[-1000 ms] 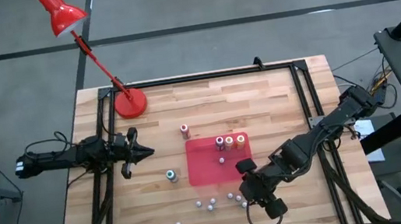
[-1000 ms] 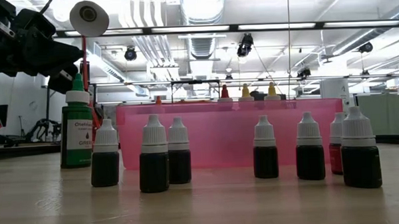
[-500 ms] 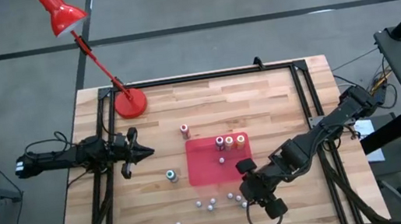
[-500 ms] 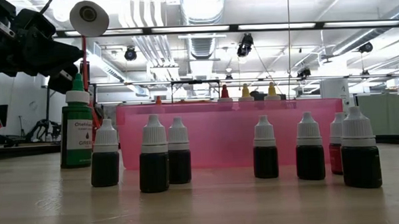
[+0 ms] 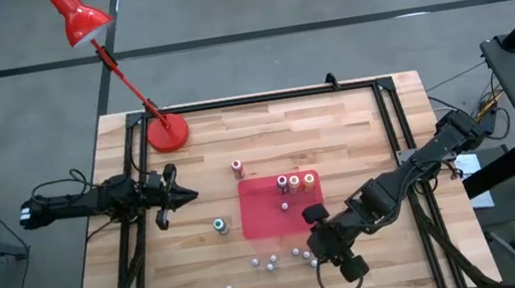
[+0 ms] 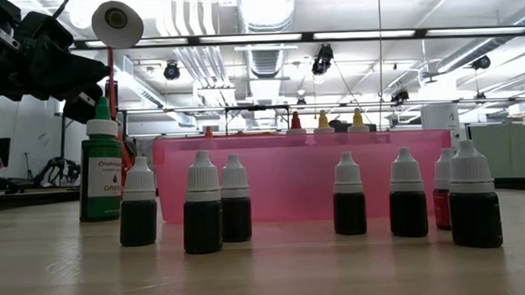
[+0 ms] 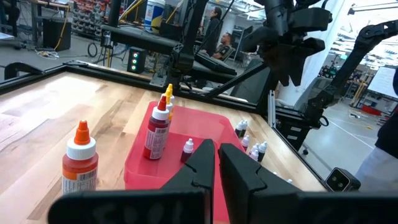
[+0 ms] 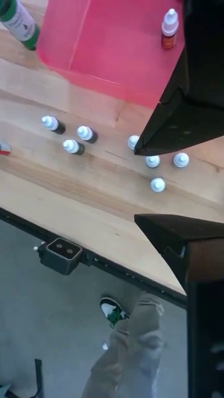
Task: Pick & Place food coloring
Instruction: Put the small green food coloring bottle into the container
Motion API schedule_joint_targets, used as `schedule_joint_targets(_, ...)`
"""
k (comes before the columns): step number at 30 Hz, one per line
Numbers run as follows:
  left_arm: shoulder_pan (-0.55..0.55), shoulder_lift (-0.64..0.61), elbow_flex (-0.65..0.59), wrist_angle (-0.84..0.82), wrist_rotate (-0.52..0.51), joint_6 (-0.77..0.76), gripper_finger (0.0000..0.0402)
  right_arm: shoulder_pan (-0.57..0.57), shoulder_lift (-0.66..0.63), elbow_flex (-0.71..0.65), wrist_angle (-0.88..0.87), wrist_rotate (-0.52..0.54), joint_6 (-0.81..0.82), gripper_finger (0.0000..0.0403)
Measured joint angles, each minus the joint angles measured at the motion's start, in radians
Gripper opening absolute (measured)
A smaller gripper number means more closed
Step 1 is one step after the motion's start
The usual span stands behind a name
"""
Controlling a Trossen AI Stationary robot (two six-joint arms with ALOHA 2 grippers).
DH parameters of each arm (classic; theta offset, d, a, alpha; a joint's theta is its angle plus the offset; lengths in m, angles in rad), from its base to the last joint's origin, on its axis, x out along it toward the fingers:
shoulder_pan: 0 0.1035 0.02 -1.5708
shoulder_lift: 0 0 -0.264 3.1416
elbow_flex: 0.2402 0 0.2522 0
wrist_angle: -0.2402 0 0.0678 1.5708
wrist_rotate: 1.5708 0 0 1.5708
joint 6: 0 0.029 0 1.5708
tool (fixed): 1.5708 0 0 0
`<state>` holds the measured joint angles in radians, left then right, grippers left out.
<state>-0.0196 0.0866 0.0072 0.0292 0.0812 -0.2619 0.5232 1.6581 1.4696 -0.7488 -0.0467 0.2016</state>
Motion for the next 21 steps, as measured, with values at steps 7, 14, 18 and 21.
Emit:
schedule_joint_targets(7,0.000,0.000,0.000,0.000,0.000,0.000,0.0000,-0.003,0.000,0.000,0.007,0.000,-0.027,0.0165)
schedule_joint_targets(14,0.000,0.000,0.000,0.000,0.000,0.000,0.0000,-0.005,0.000,0.000,0.004,-0.003,-0.020,0.0169)
schedule_joint_targets(18,0.000,0.000,0.000,0.000,0.000,0.000,0.0000,-0.004,0.000,0.000,-0.009,-0.007,0.031,0.0169)
schedule_joint_targets(21,0.000,0.000,0.000,0.000,0.000,0.000,0.0000,0.001,0.000,0.000,-0.052,-0.006,0.063,0.0169)
